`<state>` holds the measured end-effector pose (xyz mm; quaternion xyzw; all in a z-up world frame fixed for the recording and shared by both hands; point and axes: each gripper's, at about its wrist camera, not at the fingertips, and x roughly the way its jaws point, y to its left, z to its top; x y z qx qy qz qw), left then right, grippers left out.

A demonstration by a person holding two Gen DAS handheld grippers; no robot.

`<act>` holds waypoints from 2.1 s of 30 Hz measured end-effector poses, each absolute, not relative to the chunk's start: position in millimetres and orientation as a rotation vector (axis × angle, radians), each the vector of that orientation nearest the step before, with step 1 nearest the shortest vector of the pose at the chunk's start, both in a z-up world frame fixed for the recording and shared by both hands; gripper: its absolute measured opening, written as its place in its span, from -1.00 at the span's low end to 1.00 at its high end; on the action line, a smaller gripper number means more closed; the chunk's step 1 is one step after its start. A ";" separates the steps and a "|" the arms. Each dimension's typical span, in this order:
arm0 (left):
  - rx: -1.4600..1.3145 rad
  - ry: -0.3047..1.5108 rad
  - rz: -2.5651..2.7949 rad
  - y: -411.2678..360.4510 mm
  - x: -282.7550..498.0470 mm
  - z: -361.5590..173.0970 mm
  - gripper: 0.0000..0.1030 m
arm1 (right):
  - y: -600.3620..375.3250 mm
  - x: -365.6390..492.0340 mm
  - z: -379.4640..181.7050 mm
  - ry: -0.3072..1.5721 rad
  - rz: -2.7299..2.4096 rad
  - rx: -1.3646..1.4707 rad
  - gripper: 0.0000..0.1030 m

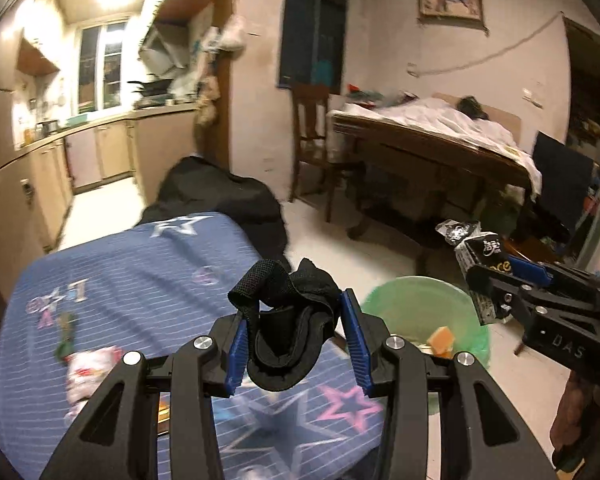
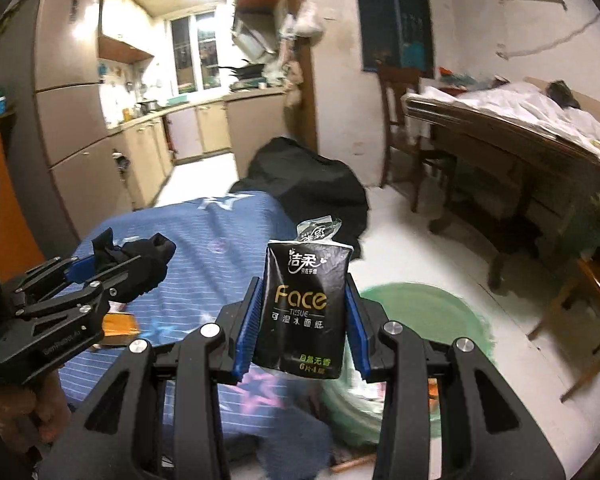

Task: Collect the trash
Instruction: 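Carry the black cloth and Face tissue pack over the green bin, then open both grippers to drop the cloth and tissue pack into the bin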

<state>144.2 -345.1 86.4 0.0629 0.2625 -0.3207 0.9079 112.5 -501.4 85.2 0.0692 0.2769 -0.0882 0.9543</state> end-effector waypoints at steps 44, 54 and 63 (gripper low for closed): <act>0.299 0.915 -0.905 -564.5 216.1 -13.2 -0.15 | -677.1 125.9 -10.6 0.932 -0.250 0.399 -0.27; 0.309 0.928 -0.905 -571.6 218.7 -20.2 0.06 | -683.2 125.7 -14.3 0.928 -0.241 0.419 -0.12; 0.290 0.938 -0.862 -566.0 227.6 -24.9 0.23 | -695.6 116.0 -14.3 0.889 -0.252 0.456 0.08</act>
